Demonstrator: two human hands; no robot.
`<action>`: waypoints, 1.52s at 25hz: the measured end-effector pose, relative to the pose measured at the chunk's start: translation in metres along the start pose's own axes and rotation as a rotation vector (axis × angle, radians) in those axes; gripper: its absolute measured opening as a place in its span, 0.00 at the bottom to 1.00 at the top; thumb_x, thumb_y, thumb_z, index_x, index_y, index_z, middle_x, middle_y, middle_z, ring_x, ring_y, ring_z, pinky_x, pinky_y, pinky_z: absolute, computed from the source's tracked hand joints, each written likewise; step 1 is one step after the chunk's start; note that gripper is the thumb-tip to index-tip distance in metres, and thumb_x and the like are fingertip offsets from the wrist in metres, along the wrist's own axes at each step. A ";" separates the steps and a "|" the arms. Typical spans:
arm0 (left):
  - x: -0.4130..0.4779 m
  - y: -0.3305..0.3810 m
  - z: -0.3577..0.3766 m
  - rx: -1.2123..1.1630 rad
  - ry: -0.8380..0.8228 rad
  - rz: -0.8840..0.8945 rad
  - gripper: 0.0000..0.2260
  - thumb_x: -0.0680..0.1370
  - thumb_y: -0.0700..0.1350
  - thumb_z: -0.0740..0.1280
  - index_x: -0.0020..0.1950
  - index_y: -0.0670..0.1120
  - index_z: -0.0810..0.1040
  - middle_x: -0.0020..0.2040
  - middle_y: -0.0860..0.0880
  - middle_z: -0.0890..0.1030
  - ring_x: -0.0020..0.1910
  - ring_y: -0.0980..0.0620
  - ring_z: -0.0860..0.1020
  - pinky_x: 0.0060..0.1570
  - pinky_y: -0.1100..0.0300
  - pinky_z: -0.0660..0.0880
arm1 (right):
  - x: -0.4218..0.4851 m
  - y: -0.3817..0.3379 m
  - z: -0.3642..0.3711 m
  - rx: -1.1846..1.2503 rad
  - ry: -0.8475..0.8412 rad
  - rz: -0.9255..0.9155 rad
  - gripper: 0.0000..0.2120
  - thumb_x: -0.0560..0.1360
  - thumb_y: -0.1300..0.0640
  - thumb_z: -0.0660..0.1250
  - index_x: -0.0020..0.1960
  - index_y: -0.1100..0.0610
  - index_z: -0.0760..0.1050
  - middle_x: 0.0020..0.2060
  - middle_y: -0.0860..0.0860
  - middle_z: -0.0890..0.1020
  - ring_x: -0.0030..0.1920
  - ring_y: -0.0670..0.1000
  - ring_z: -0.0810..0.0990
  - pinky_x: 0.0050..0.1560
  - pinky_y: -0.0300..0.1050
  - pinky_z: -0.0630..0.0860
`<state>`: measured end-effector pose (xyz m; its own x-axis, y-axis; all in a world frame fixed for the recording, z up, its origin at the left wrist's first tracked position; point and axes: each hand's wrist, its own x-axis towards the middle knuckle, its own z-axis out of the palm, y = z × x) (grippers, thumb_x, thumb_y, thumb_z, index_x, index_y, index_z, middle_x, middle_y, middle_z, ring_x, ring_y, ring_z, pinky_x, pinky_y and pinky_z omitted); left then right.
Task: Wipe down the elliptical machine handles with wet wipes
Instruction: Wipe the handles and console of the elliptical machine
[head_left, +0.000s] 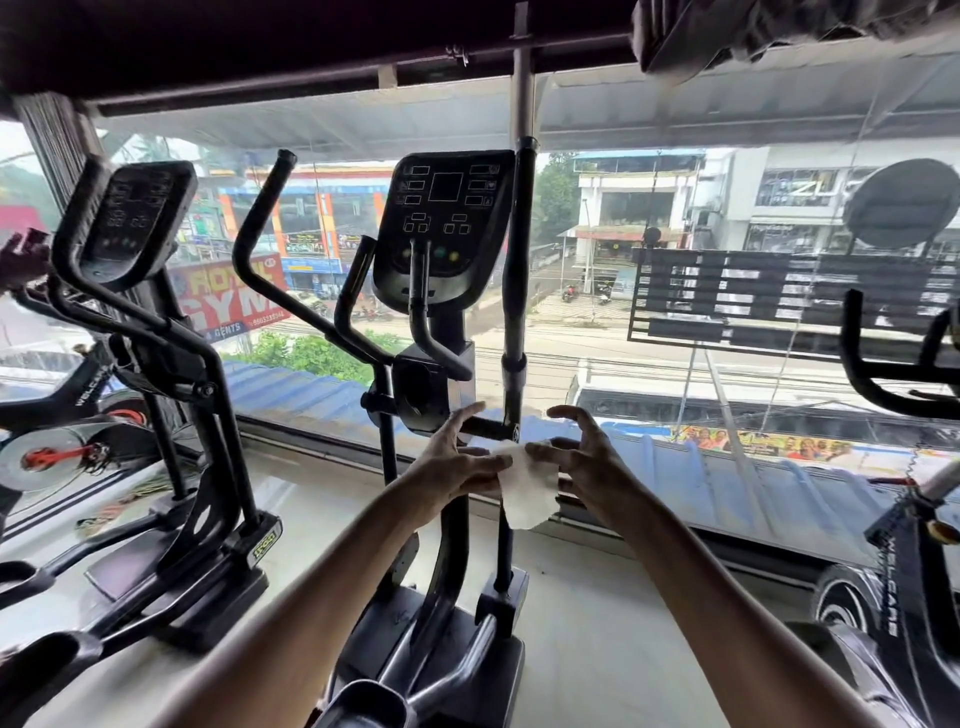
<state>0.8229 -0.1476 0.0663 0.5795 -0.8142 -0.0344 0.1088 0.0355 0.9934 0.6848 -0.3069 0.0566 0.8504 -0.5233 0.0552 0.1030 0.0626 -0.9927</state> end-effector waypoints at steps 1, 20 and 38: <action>0.003 -0.001 -0.002 0.015 0.006 0.021 0.32 0.72 0.31 0.76 0.70 0.54 0.74 0.55 0.38 0.83 0.49 0.44 0.86 0.48 0.52 0.84 | 0.003 0.001 0.000 0.000 -0.003 -0.018 0.24 0.74 0.65 0.77 0.65 0.54 0.73 0.43 0.53 0.86 0.44 0.54 0.85 0.45 0.51 0.80; 0.062 0.014 -0.004 0.360 0.029 0.166 0.15 0.81 0.37 0.70 0.67 0.45 0.81 0.46 0.52 0.86 0.41 0.58 0.80 0.44 0.61 0.78 | 0.060 -0.006 -0.010 -0.318 0.216 -0.293 0.06 0.75 0.64 0.76 0.42 0.55 0.83 0.35 0.45 0.84 0.34 0.38 0.80 0.39 0.32 0.75; 0.191 0.001 0.098 0.202 0.488 0.120 0.03 0.79 0.37 0.72 0.52 0.40 0.82 0.40 0.47 0.85 0.29 0.58 0.82 0.25 0.62 0.77 | 0.159 0.016 -0.130 -0.542 0.046 -0.486 0.17 0.67 0.51 0.83 0.50 0.44 0.79 0.49 0.39 0.83 0.43 0.43 0.83 0.42 0.34 0.77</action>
<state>0.8545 -0.3594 0.0712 0.8915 -0.4458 0.0813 -0.1104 -0.0397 0.9931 0.7548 -0.4993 0.0355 0.7497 -0.4211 0.5105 0.1832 -0.6092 -0.7716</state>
